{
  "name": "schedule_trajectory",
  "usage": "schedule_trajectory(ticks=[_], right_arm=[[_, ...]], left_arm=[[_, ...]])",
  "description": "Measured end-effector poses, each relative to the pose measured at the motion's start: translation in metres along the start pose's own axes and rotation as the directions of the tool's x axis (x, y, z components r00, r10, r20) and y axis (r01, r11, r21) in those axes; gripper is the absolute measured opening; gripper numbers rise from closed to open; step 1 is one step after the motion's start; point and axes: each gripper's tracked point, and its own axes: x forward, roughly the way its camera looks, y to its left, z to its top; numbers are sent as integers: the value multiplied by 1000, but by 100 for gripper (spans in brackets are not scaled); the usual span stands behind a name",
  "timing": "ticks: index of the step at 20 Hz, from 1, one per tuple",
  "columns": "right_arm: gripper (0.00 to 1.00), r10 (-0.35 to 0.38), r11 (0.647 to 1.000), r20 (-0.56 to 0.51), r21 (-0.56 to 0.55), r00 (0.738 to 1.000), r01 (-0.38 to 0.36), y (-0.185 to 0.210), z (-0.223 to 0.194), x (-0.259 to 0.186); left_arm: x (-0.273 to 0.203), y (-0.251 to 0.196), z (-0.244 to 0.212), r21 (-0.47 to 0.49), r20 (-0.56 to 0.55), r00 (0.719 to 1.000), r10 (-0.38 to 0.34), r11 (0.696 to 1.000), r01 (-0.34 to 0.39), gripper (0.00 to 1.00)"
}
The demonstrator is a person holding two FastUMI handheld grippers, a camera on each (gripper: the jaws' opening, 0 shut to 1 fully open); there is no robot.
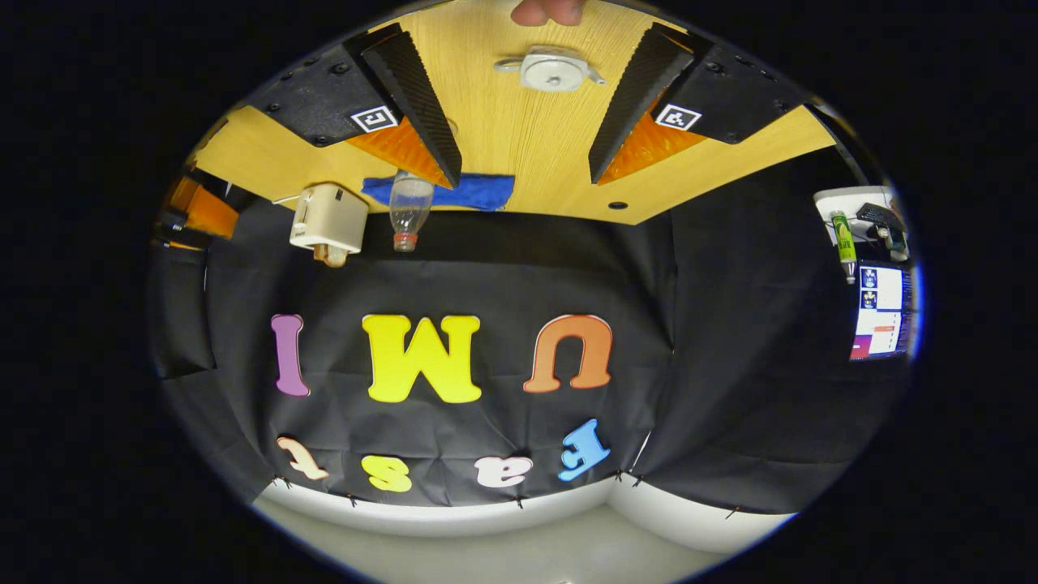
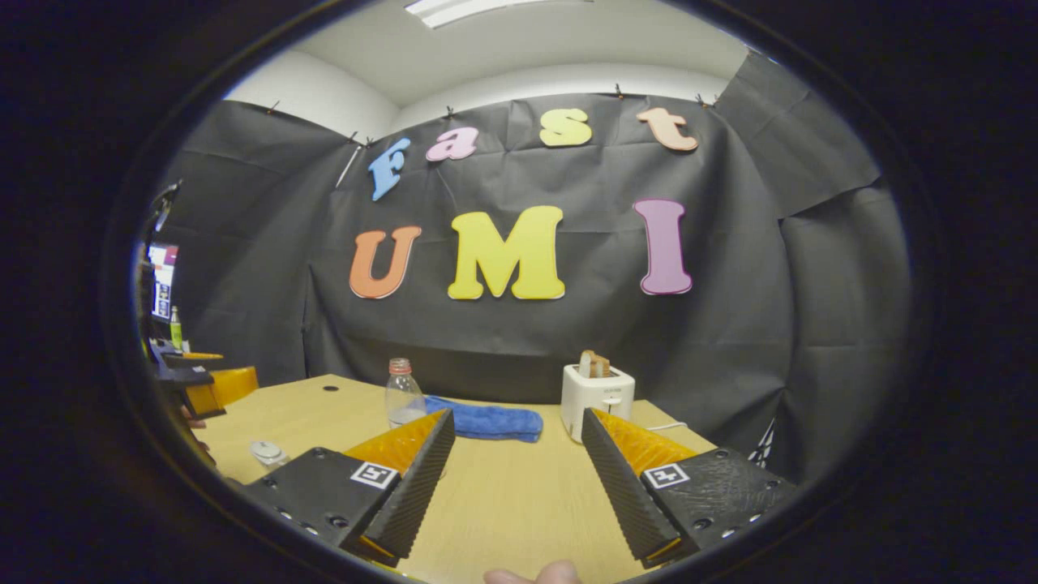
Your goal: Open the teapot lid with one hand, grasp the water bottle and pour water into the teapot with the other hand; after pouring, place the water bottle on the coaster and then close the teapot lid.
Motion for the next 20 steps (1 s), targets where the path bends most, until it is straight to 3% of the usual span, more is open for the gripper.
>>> schedule_trajectory(ticks=[3,8,20], right_arm=[[94,14,1000,31,9,999,-15,-2,22,-9],[94,11,1000,34,-27,999,-10,-6,15,-24],[94,42,999,44,-7,998,-42,12,15,-19]], left_arm=[[-4,-36,29,10,76,996,-50,999,49,99],[-15,-67,11,44,72,993,-92,995,89,99],[-19,-57,17,52,91,993,-80,996,76,99]])
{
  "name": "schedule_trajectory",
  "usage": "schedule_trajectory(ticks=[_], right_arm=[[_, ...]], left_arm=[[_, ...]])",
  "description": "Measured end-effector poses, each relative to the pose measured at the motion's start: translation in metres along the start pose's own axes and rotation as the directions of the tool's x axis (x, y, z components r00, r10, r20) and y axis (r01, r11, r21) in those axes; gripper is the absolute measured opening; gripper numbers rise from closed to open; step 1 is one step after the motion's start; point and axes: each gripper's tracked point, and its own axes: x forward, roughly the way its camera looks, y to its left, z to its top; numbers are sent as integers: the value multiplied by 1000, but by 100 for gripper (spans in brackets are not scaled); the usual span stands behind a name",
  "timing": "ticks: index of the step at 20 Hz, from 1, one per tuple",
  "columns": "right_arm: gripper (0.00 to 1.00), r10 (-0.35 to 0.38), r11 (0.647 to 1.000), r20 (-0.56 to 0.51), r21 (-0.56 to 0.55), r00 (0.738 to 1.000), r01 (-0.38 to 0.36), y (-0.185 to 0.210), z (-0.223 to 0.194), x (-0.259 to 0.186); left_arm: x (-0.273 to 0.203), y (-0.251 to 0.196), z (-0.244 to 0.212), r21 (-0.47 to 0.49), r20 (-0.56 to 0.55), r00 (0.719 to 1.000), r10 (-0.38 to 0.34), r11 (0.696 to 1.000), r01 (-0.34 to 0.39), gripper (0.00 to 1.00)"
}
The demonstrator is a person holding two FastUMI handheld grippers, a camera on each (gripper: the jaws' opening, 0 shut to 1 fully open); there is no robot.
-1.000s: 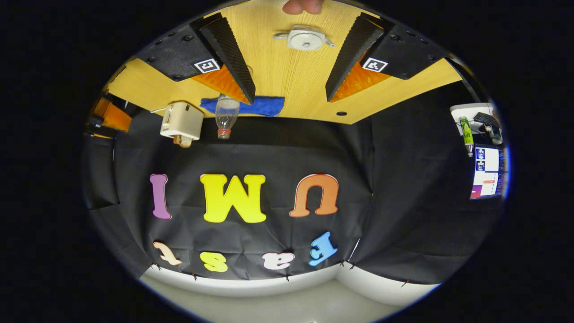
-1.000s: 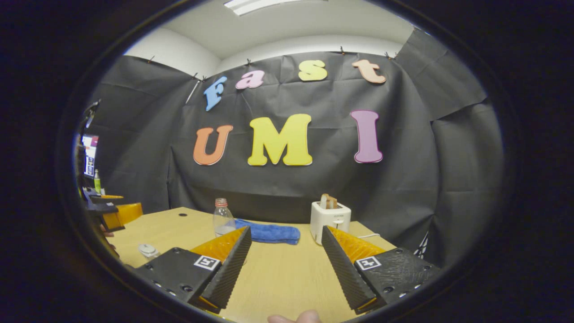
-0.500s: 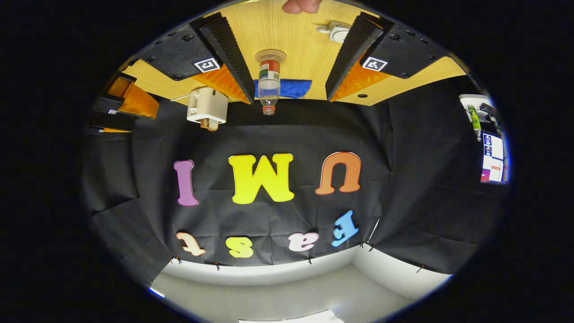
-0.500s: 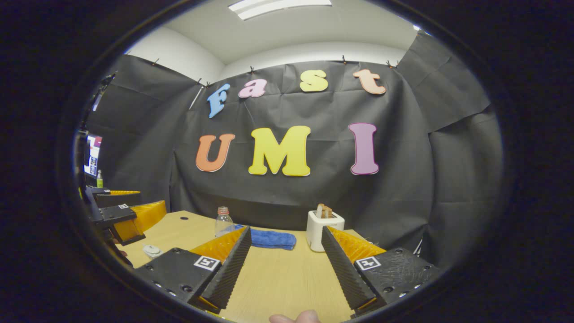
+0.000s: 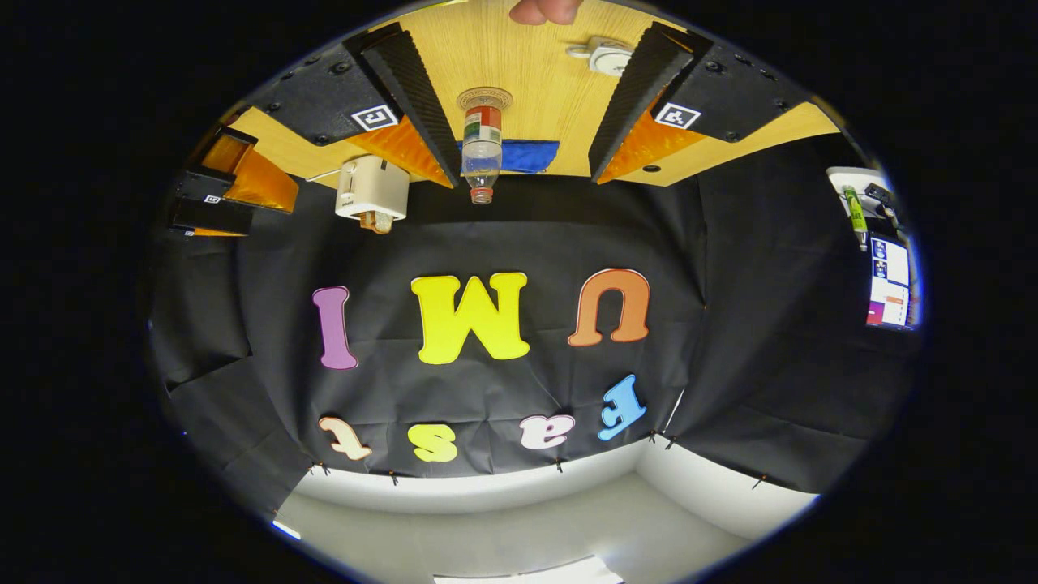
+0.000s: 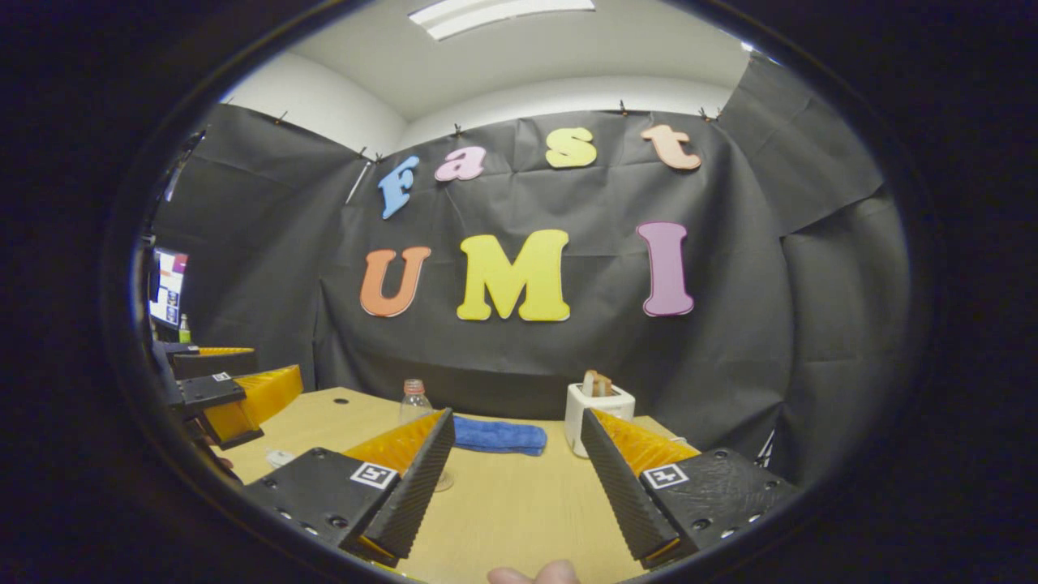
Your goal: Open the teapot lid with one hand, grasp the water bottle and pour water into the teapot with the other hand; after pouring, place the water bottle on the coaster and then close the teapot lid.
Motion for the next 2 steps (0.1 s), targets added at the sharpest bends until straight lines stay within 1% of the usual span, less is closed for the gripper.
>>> schedule_trajectory(ticks=[2], right_arm=[[94,3,1000,2,-3,1000,-3,4,1,0]], left_arm=[[-1,5,-3,-1,-7,1000,9,1000,-9,99]])
